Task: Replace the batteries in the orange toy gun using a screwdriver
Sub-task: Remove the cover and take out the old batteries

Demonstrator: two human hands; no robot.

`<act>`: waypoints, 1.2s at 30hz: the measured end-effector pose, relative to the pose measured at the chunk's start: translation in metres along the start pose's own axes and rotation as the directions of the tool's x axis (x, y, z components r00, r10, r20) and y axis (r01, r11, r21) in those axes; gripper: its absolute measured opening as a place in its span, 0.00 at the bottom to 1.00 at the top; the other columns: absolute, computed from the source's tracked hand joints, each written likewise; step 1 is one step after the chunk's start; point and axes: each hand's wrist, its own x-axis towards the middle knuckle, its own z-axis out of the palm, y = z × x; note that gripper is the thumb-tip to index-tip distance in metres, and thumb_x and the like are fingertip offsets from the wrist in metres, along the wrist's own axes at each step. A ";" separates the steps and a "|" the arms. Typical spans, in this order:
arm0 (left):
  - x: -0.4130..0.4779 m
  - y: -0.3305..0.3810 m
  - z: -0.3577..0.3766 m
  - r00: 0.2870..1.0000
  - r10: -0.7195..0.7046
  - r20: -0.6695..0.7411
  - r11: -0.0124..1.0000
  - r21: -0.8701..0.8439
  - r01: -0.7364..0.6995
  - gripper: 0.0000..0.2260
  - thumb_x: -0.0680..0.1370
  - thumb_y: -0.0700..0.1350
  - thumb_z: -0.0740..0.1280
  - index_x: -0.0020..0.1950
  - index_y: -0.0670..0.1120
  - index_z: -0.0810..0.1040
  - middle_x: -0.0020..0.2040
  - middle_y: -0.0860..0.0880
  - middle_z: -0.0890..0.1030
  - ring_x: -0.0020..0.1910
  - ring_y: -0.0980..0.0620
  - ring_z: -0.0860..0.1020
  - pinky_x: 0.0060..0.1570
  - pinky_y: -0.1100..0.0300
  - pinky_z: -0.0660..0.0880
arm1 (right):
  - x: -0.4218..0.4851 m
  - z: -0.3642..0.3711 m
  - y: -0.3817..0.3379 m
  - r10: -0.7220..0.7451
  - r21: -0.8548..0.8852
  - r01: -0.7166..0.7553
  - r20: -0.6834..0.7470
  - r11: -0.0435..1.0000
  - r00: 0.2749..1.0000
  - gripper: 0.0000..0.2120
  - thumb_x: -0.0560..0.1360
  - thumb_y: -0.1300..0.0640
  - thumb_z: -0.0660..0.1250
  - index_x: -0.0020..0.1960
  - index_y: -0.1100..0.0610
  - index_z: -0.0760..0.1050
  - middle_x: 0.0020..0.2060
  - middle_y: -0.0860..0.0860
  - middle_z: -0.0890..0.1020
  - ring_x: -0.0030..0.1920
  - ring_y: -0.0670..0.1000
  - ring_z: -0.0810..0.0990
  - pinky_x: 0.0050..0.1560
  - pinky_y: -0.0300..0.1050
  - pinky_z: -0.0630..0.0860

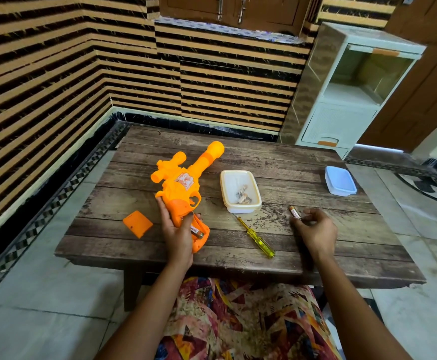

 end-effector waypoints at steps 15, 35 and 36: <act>0.000 -0.001 0.000 1.000 0.002 0.003 1.000 0.003 -0.002 0.37 0.76 0.34 0.63 0.75 0.60 0.49 0.66 0.39 0.72 0.37 0.56 0.82 0.41 0.58 0.79 | 0.000 -0.001 0.001 0.007 -0.002 -0.007 -0.042 1.000 0.999 0.12 0.69 0.58 0.74 0.50 0.60 0.79 0.46 0.57 0.84 0.47 0.55 0.80 0.46 0.40 0.69; -0.003 0.002 0.000 1.000 -0.001 0.009 1.000 -0.001 0.001 0.36 0.76 0.33 0.62 0.75 0.58 0.49 0.65 0.41 0.73 0.36 0.58 0.81 0.41 0.57 0.79 | 0.008 0.003 0.009 0.025 -0.046 -0.029 -0.072 0.999 0.997 0.17 0.68 0.55 0.74 0.54 0.60 0.78 0.51 0.61 0.80 0.50 0.59 0.79 0.54 0.46 0.73; -0.003 0.002 0.000 1.000 -0.003 0.010 1.000 -0.005 0.003 0.36 0.76 0.33 0.62 0.75 0.58 0.49 0.65 0.40 0.73 0.36 0.57 0.81 0.41 0.57 0.79 | 0.007 0.003 0.008 0.015 -0.051 -0.019 -0.079 0.998 0.997 0.17 0.68 0.55 0.74 0.54 0.60 0.78 0.52 0.61 0.80 0.50 0.59 0.79 0.54 0.47 0.73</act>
